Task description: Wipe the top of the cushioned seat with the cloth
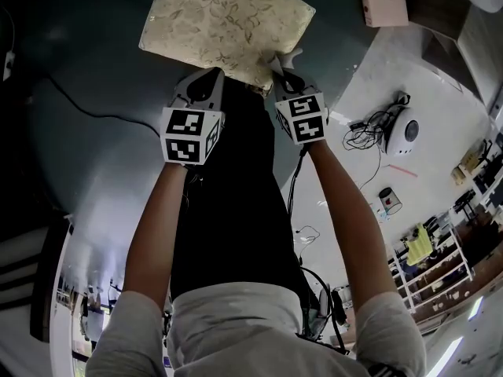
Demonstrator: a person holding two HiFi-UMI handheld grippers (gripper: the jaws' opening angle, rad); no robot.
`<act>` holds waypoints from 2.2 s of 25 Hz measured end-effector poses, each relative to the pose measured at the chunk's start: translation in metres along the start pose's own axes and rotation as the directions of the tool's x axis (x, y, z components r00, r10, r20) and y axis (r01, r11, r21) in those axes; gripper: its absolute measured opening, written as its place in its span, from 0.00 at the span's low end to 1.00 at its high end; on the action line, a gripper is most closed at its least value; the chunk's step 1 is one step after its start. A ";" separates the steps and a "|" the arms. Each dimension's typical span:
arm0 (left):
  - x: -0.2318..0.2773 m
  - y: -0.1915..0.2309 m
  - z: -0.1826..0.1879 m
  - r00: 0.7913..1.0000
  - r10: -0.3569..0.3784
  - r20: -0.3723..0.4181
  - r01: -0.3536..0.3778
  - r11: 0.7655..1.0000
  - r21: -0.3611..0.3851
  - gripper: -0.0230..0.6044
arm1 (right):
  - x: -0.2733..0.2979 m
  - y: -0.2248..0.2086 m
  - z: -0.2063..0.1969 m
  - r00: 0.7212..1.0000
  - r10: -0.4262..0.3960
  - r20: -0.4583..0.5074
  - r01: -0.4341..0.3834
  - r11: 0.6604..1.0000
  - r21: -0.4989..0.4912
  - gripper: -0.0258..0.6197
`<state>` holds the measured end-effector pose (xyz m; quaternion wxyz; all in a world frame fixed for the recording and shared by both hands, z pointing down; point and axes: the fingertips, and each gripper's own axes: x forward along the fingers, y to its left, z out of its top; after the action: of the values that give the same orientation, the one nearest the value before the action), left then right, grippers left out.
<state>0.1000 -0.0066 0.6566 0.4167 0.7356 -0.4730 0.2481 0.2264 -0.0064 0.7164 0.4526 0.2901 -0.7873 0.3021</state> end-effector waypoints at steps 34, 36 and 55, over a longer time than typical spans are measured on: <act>-0.034 0.062 -0.013 1.000 0.020 -0.007 -0.021 0.999 -0.032 0.06 | 0.028 0.088 0.010 0.995 0.097 -0.039 -0.086 0.973 0.214 0.07; -0.037 0.068 -0.013 1.000 0.018 -0.006 -0.018 0.999 -0.031 0.06 | 0.032 0.090 0.016 0.994 0.110 -0.022 -0.100 0.956 0.275 0.07; -0.022 0.059 -0.002 0.999 -0.019 -0.045 0.020 0.999 0.028 0.06 | 0.034 0.068 0.058 0.990 0.061 0.130 -0.114 0.883 0.455 0.07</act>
<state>0.0377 -0.0060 0.6629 0.4192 0.7402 -0.4528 0.2672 0.1305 -0.0113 0.7086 0.3119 0.3696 -0.7294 0.4838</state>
